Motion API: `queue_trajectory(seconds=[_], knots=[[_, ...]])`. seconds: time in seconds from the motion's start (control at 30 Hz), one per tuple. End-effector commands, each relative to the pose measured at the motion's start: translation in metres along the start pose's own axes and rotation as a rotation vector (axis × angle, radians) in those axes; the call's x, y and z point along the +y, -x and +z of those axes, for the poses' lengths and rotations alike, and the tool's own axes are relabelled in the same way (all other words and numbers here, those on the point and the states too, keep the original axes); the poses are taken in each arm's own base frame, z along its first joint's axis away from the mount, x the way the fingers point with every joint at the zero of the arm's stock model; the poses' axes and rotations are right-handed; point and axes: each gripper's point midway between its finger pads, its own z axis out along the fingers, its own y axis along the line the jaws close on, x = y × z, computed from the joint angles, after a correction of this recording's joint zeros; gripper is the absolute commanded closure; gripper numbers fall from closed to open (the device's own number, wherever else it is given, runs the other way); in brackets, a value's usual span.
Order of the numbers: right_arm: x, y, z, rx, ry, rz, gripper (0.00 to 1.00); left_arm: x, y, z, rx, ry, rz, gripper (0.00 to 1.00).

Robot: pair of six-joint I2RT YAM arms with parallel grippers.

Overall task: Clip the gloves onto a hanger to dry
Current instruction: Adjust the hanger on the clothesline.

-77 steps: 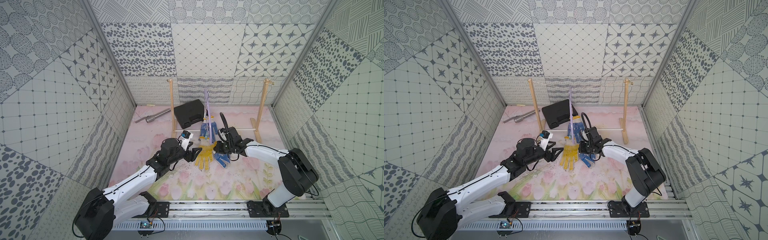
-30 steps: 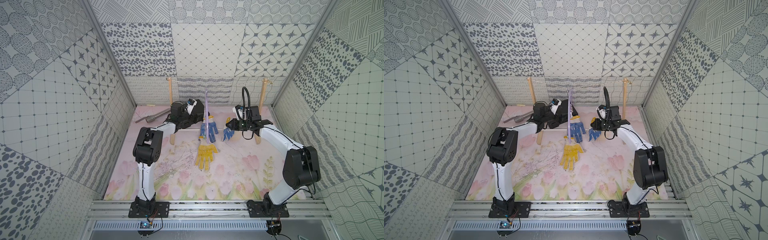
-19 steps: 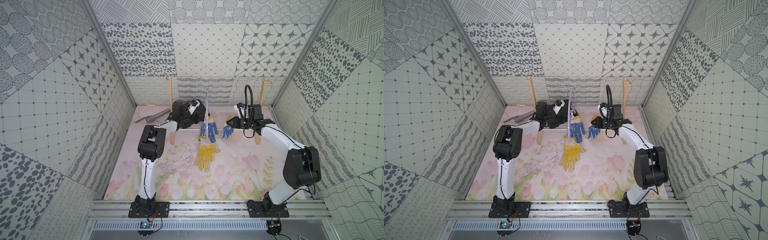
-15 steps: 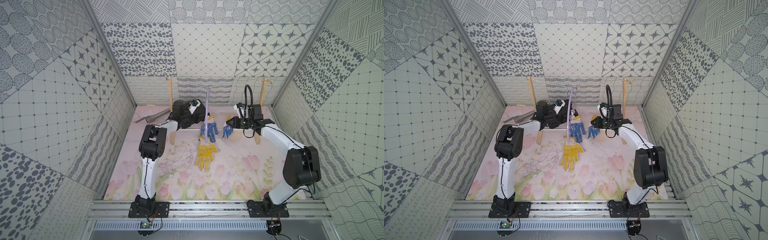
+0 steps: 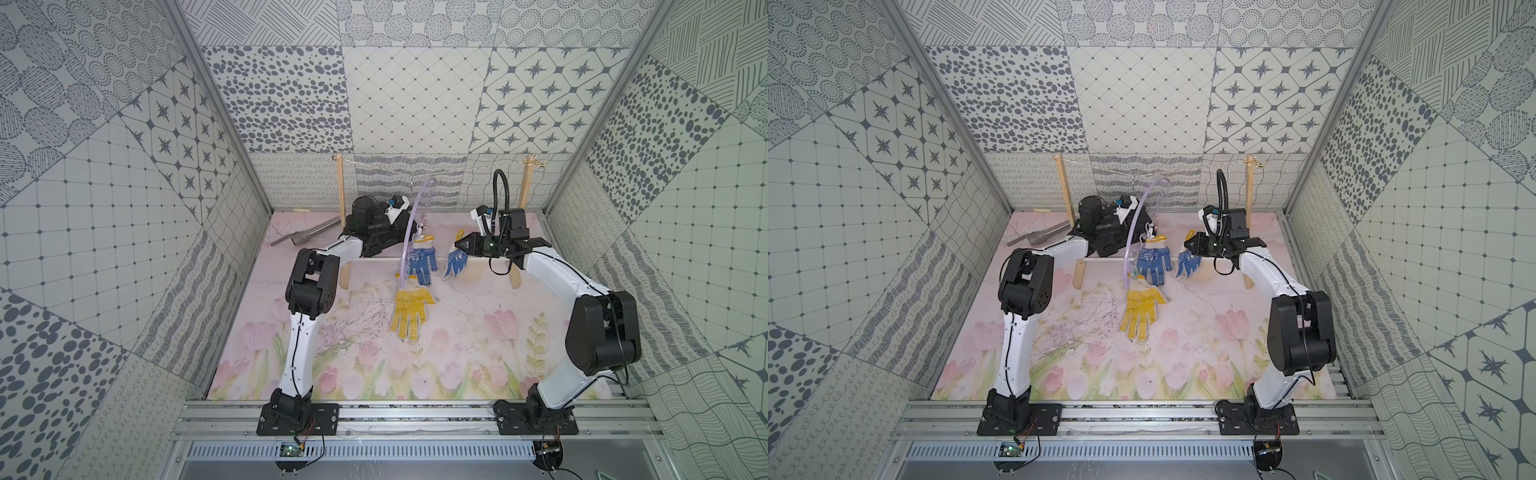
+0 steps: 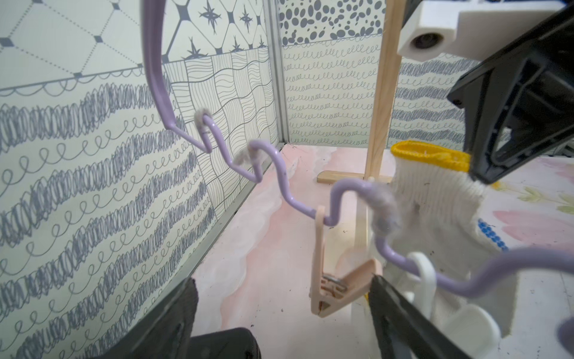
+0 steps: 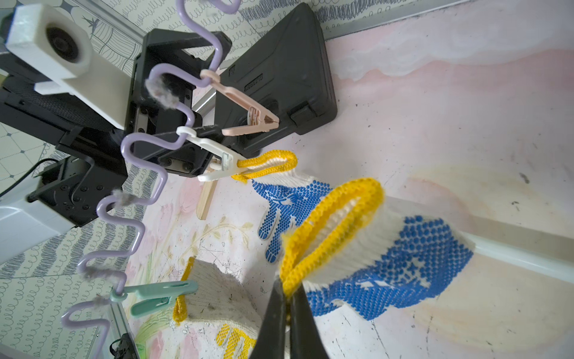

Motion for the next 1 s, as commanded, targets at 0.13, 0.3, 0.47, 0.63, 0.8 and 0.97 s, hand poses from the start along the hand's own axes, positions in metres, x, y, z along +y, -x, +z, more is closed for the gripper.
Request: queue_trajectory(seconds=[0.13,0.3,0.47,0.63,0.8,0.97], knots=[[0.006,0.011,-0.008,-0.046,0.035,-0.012,1.00,-0.048,0.019,0.011,-0.013,-0.238,0.014,0.13],[0.005,0.007,-0.009,-0.045,0.040,0.002,1.00,-0.058,0.002,0.008,0.055,-0.265,0.025,0.12],[0.003,0.003,-0.008,-0.037,0.040,0.019,1.00,-0.067,-0.012,0.005,0.104,-0.322,0.042,0.14],[0.005,-0.001,-0.005,-0.020,0.056,0.033,1.00,-0.081,-0.011,-0.002,0.086,-0.388,0.042,0.16],[0.005,-0.014,-0.002,0.046,0.038,-0.011,1.00,-0.092,-0.004,-0.012,0.052,-0.445,0.024,0.19],[0.010,-0.030,-0.004,0.119,0.049,-0.074,1.00,-0.096,0.006,-0.013,0.010,-0.477,0.018,0.19]])
